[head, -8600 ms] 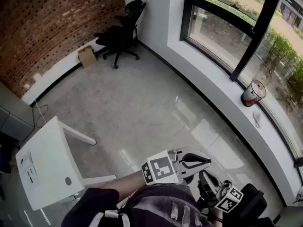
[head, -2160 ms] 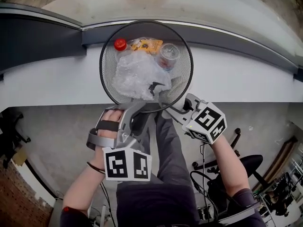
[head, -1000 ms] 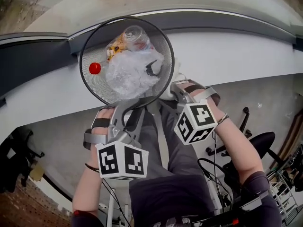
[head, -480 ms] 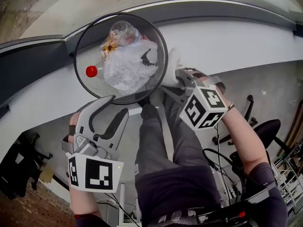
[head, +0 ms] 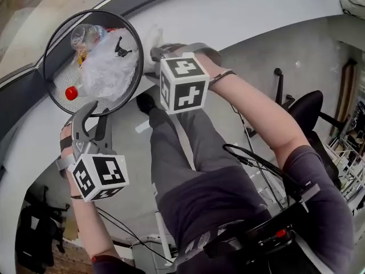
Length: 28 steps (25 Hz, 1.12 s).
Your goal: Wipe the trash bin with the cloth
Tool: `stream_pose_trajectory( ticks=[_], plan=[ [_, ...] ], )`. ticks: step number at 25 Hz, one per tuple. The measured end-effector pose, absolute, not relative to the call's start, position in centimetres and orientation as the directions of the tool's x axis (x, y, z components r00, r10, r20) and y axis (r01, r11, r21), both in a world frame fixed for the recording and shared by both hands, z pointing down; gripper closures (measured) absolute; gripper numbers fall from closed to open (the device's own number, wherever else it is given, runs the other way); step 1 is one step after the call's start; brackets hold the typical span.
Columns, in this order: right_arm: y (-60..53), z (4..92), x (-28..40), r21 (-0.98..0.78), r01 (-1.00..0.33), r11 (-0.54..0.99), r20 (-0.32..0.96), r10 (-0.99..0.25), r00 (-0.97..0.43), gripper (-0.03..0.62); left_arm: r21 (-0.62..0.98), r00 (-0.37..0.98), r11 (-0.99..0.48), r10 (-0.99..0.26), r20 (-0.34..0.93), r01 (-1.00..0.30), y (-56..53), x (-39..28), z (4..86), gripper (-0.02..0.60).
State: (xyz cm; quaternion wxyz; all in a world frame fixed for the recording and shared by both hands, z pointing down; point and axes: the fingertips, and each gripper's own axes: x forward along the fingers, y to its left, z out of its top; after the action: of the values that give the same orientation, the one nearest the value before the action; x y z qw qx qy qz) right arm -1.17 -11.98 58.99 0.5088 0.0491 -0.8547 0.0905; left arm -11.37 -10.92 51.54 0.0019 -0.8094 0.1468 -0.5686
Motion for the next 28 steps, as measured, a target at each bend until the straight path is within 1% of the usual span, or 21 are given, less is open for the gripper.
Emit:
stream_pose_trajectory(
  ticks=[2, 5, 7, 9, 11, 15, 18, 21, 25, 28],
  plan=[
    [-11.2, 59.4, -1.5, -0.11, -0.166, 0.98, 0.883, 0.02, -0.468, 0.534, -0.123, 0.345, -0.953, -0.219, 0.913, -0.279, -10.6, -9.3, 51.6, 0.478],
    [-10.6, 59.3, -1.1, -0.128, -0.184, 0.975, 0.877, 0.024, -0.48, 0.534, -0.058, 0.396, -0.932, -0.208, 0.894, -0.358, -10.0, -6.6, 51.5, 0.486],
    [-10.7, 59.3, -1.0, -0.118, -0.166, 0.979, 0.882, 0.027, -0.47, 0.534, -0.036, 0.402, -0.917, -0.209, 0.892, -0.398, -9.8, -6.1, 51.4, 0.486],
    [-10.5, 59.1, -1.3, -0.109, -0.124, 0.986, 0.886, 0.04, -0.462, 0.534, -0.03, 0.389, -0.906, -0.211, 0.896, -0.422, -9.5, -6.1, 51.2, 0.486],
    [-10.0, 58.8, -0.8, -0.109, -0.113, 0.988, 0.891, 0.047, -0.451, 0.534, -0.008, 0.4, -0.899, -0.203, 0.894, -0.439, -9.2, -5.6, 50.9, 0.486],
    [-9.9, 58.8, 0.9, -0.105, -0.169, 0.98, 0.916, 0.029, -0.401, 0.534, 0.029, 0.433, -0.888, -0.194, 0.881, -0.458, -9.2, -4.3, 51.1, 0.484],
    [-10.0, 59.1, -0.2, -0.123, -0.197, 0.973, 0.908, 0.03, -0.417, 0.534, 0.014, 0.41, -0.866, -0.222, 0.885, -0.499, -9.2, -5.2, 51.3, 0.48],
    [-9.9, 59.0, -0.4, -0.13, -0.221, 0.967, 0.909, 0.027, -0.416, 0.534, 0.027, 0.415, -0.849, -0.23, 0.88, -0.528, -9.2, -5.1, 51.3, 0.48],
    [-9.8, 59.3, 0.5, -0.131, -0.232, 0.964, 0.921, 0.032, -0.387, 0.534, 0.025, 0.418, -0.849, -0.234, 0.878, -0.528, -9.3, -4.8, 51.2, 0.48],
    [-9.9, 59.5, 1.7, -0.138, -0.268, 0.953, 0.927, 0.029, -0.374, 0.534, 0.039, 0.433, -0.849, -0.228, 0.872, -0.527, -9.2, -4.8, 51.2, 0.48]
  ],
)
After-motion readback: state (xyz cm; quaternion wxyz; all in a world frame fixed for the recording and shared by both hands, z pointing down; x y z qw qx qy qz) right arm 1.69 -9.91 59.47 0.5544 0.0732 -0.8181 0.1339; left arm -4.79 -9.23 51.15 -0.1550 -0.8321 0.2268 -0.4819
